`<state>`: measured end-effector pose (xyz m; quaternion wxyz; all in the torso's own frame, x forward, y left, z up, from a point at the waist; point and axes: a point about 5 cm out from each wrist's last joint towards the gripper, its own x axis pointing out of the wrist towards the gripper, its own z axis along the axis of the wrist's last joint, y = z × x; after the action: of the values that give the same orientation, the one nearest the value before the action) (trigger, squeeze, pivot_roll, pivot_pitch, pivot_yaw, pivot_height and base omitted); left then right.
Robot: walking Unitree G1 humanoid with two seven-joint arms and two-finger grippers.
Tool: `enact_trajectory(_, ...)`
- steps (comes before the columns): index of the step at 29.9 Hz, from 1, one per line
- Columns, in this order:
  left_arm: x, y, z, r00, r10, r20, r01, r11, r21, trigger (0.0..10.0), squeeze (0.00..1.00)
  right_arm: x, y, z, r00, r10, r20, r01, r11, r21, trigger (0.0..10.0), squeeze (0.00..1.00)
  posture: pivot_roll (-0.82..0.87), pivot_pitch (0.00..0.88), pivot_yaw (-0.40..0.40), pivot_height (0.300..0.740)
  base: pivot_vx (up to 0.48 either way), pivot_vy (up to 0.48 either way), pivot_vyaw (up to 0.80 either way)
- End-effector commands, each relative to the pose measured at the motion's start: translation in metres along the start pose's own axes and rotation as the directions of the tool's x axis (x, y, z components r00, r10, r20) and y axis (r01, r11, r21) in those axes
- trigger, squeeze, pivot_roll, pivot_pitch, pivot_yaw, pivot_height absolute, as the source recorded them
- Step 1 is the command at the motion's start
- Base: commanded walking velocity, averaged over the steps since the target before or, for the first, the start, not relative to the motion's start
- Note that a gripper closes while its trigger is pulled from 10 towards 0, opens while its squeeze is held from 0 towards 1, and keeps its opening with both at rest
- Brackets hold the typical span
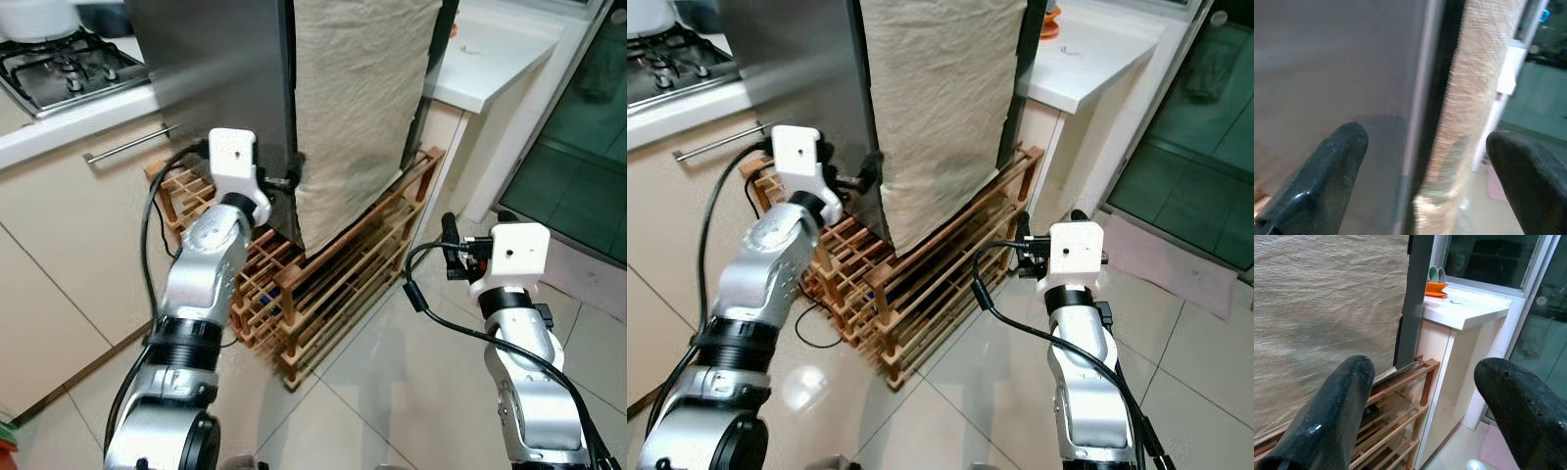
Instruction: Restocking fridge
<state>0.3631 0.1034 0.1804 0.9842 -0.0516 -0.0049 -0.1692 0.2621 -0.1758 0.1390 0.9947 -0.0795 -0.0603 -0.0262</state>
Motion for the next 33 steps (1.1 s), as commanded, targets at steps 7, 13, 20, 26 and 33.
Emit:
enact_trajectory(7,0.017,-0.017,0.012,0.992,-0.123,0.017,0.123,0.992,-0.014,10.0,0.0,-0.001,-0.003,-0.003,1.0,-0.021,-0.002,0.021,1.0,-0.002,10.0,0.0,-0.13,0.0,0.016,0.727,0.0,0.0,0.0)
enact_trajectory(13,0.021,-0.022,0.012,0.99,-0.141,0.021,0.142,0.99,-0.027,10.0,0.0,-0.003,-0.002,-0.005,1.0,-0.025,-0.012,0.025,1.0,-0.004,10.0,0.0,-0.14,0.0,0.017,0.727,0.0,0.0,0.0)
enact_trajectory(20,0.03,-0.031,0.007,0.989,-0.148,0.01,0.148,0.989,-0.024,10.0,0.0,-0.001,0.001,-0.004,1.0,-0.015,-0.009,0.015,1.0,-0.006,10.0,0.0,-0.13,0.0,0.015,0.727,0.0,0.0,0.0)
enact_trajectory(26,0.034,-0.03,0.009,0.992,-0.122,0.011,0.123,0.992,-0.02,10.0,0.0,-0.001,0.001,-0.004,1.0,-0.015,-0.01,0.015,1.0,-0.007,10.0,0.0,-0.14,0.0,0.015,0.727,0.0,0.0,0.0)
enact_trajectory(33,0.038,-0.042,0.01,0.989,-0.147,0.013,0.148,0.988,-0.039,10.0,0.0,-0.002,0.001,-0.004,1.0,-0.015,-0.013,0.014,1.0,-0.01,10.0,0.0,-0.14,0.0,0.011,0.727,0.0,0.0,0.0)
